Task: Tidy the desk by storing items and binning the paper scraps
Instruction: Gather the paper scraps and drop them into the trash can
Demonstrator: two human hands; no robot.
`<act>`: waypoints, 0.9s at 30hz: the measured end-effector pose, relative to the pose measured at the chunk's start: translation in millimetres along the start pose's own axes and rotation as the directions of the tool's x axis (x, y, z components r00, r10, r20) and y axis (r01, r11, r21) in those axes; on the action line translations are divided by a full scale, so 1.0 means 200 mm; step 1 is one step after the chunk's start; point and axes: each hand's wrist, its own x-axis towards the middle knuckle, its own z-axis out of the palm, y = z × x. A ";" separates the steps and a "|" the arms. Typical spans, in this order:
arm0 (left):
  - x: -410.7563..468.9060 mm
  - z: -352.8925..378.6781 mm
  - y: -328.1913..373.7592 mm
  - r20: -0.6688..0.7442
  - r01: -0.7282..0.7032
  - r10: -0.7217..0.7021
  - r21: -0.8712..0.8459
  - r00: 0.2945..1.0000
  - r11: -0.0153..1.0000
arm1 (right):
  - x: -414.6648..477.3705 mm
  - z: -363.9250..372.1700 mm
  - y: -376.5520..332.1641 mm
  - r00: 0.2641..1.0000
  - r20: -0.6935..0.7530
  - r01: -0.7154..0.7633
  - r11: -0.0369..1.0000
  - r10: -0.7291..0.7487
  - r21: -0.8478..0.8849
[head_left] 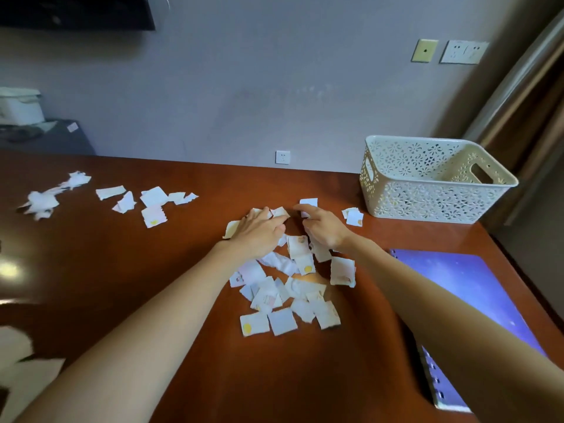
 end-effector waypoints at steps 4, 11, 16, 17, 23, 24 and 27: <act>-0.30 0.07 0.06 0.031 -0.020 0.020 -0.018 0.999 1.000 | -0.27 0.05 0.00 1.000 -0.009 0.001 0.995 0.000 0.099; -0.62 0.14 0.17 -0.100 -0.023 0.015 -0.078 0.995 0.997 | -0.57 0.11 0.00 0.980 -0.188 0.077 0.993 -0.059 0.090; -0.59 0.09 0.23 -0.243 0.006 -0.052 -0.188 0.969 0.982 | -0.46 0.04 0.06 0.951 -0.302 -0.082 0.996 0.068 -0.032; -0.57 0.08 0.25 -0.256 0.004 -0.058 -0.204 0.965 0.979 | -0.43 0.03 0.08 0.955 -0.285 -0.111 0.990 0.083 -0.082; -0.38 0.04 0.29 -0.253 0.015 -0.081 -0.252 0.964 0.968 | -0.19 -0.04 0.15 0.942 -0.288 -0.269 0.900 0.172 -0.343; -0.35 0.04 0.29 -0.249 0.018 -0.084 -0.255 0.965 0.967 | -0.16 -0.05 0.16 0.941 -0.275 -0.288 0.890 0.196 -0.353; -0.29 0.05 0.30 -0.236 0.032 -0.094 -0.254 0.967 0.967 | -0.10 -0.07 0.17 0.942 -0.262 -0.297 0.881 0.208 -0.368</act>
